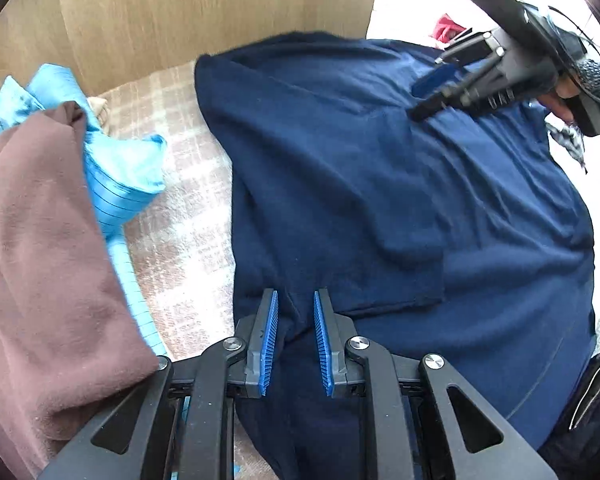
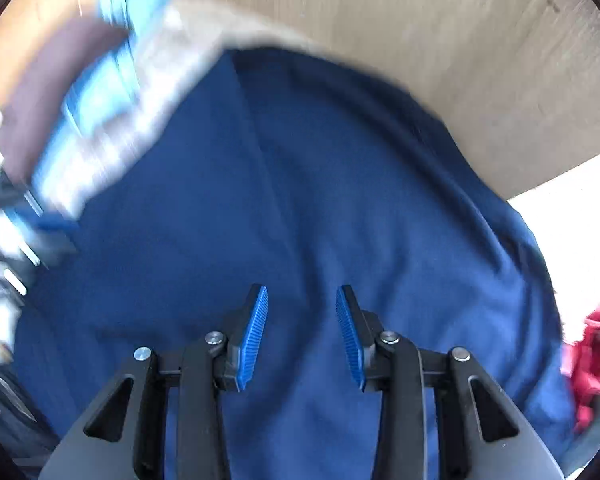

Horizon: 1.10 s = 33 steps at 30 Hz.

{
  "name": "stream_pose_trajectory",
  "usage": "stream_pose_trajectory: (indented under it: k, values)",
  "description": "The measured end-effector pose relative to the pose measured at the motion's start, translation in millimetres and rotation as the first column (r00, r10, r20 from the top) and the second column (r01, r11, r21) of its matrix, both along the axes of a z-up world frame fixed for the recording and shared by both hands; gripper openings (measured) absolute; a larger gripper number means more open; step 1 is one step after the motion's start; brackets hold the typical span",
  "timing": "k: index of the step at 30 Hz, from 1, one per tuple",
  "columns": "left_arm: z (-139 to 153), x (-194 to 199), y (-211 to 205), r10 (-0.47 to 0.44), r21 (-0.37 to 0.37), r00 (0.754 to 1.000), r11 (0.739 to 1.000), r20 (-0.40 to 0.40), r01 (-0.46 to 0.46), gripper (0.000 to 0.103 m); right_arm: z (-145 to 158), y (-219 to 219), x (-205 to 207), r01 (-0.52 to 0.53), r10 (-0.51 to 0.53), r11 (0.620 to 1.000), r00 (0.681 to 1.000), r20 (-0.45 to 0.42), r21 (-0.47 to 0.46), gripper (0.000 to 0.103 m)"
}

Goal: Fold clothes

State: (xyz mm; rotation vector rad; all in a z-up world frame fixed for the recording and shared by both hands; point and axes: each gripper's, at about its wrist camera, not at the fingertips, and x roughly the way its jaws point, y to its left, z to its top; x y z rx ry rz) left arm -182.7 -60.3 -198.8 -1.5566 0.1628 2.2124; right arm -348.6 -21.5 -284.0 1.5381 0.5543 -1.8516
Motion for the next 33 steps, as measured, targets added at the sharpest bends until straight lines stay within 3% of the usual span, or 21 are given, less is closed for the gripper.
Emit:
stream_pose_trajectory:
  k: [2,5,11,14,18,21,22,23,25,28,32,33]
  values:
    - [-0.4,-1.5,-1.5,0.010,0.006,1.000,1.000,-0.002,-0.010,0.018,4.3,-19.5,-8.3,0.000,-0.002,0.997,1.000,-0.024,-0.079,0.036]
    - [-2.4,-2.9,-2.4,0.028,-0.010,1.000,1.000,-0.007,-0.028,0.018,-0.8,-55.5,-30.7,-0.004,-0.003,0.996,0.997,-0.072,-0.094,0.036]
    - [-2.3,1.5,-6.3,0.046,-0.023,0.999,0.999,-0.026,-0.046,0.018,-8.8,-105.4,-76.7,0.031,-0.027,0.986,0.999,0.025,-0.161,0.036]
    - [-5.4,4.7,-7.2,0.039,-0.030,0.999,0.999,-0.029,-0.040,0.018,-6.8,-125.2,-79.7,0.013,-0.010,0.989,1.000,0.018,-0.145,0.036]
    - [-8.1,8.8,-9.6,0.038,-0.031,0.999,0.999,-0.037,-0.039,0.019,-20.6,-140.1,-68.8,-0.040,0.040,0.999,0.999,-0.036,-0.001,0.036]
    - [-8.2,9.3,-13.5,0.038,-0.022,0.998,0.999,-0.043,-0.039,0.019,-31.1,-151.5,-63.4,-0.086,0.087,0.996,0.995,-0.043,0.034,0.033]
    - [-8.4,9.6,-14.9,0.038,-0.018,0.998,0.999,-0.046,-0.039,0.019,-30.5,-152.6,-60.4,-0.104,0.105,0.994,0.993,-0.044,0.025,0.011]
    - [-8.3,8.8,-16.4,0.039,-0.013,0.998,0.999,-0.047,-0.039,0.019,-29.0,-153.1,-57.6,-0.121,0.121,0.993,0.991,-0.051,0.013,0.006]
    - [-7.5,5.5,-19.6,0.040,-0.002,0.998,0.999,-0.048,-0.040,0.019,-12.8,-145.6,-54.7,-0.125,0.118,0.991,0.986,-0.121,-0.054,0.006]
    - [-7.8,5.3,-21.5,0.052,-0.002,0.997,0.999,-0.058,-0.052,0.019,9.6,-128.2,-59.0,-0.107,0.063,0.967,0.980,-0.187,-0.233,0.006]
    - [-7.9,4.5,-21.6,0.062,-0.005,0.996,0.998,-0.061,-0.062,0.019,-27.4,-151.3,-75.7,-0.072,0.067,0.997,0.986,-0.155,-0.031,0.017]
    - [-7.8,4.2,-21.2,0.062,-0.005,0.996,0.998,-0.060,-0.062,0.019,-26.4,-150.2,-76.8,-0.055,0.050,0.998,0.987,-0.150,-0.033,0.017]
